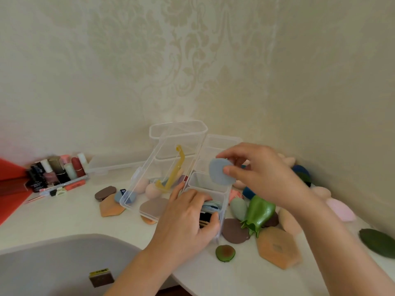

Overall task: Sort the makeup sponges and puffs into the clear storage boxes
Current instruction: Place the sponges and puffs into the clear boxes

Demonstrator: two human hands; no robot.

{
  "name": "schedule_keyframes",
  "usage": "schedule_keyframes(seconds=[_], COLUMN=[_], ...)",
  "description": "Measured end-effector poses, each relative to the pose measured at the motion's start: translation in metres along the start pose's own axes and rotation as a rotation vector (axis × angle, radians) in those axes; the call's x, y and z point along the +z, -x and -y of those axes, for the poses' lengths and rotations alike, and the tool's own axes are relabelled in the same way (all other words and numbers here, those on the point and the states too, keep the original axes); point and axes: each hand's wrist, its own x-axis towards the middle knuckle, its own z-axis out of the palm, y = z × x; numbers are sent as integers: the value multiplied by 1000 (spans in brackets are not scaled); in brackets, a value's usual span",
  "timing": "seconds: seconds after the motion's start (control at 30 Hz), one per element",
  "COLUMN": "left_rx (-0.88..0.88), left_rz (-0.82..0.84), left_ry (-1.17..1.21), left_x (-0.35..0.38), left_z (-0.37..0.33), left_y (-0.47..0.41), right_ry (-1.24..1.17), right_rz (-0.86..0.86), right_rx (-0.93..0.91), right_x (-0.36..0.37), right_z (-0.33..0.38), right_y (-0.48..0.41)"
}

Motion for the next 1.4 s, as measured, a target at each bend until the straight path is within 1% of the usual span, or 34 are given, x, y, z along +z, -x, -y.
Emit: schedule_keyframes(seconds=[0.07,0.13,0.23,0.3,0.4,0.5,0.6,0.67,0.7,0.77,0.93,1.0,1.07,1.13,1.27,1.37,1.4], left_rx=[3,4,5,-3,-21,-38,-35,-36,-38,-39,3,18,23,10,-28,-37,-47], left_rz=[13,25,17,11,0,-23,-59,-68,-72,-80,-83,-78,-77,-83,-77,-56,-51], left_ry=[3,23,47,52,58,67,79,66,60,61,87,99,107,114,93,53,42], left_x=[0,0,-1,0,2,4,4,4,4,4,3,2,3,4,4,2,2], left_z=[0,0,-1,-1,1,1,1,0,1,1,3,4,4,5,2,-2,-3], left_y=[0,-1,-1,-2,-2,-2,-1,-1,0,0,2,2,1,2,3,2,2], right_ry=[179,238,243,276,396,544,639,721,749,778,845,820,840,867,920,911,887], right_rz=[38,95,185,209,179,179,175,119,119,64,127,125,210,323,403,416,452], right_rx=[-91,-139,-128,-101,-76,-95,-59,-70,-53,-66,-30,-46,-51,-19,-27,-104,-130], right_x=[10,18,23,24,33,47,56,60,60,62,68,69,72,70,75,70,65], right_z=[6,10,10,10,12,14,15,14,16,13,19,24,24,25,27,26,25], right_y=[2,3,5,5,5,4,2,1,1,-2,-7,-10,-16,-20,-27,-25,-23])
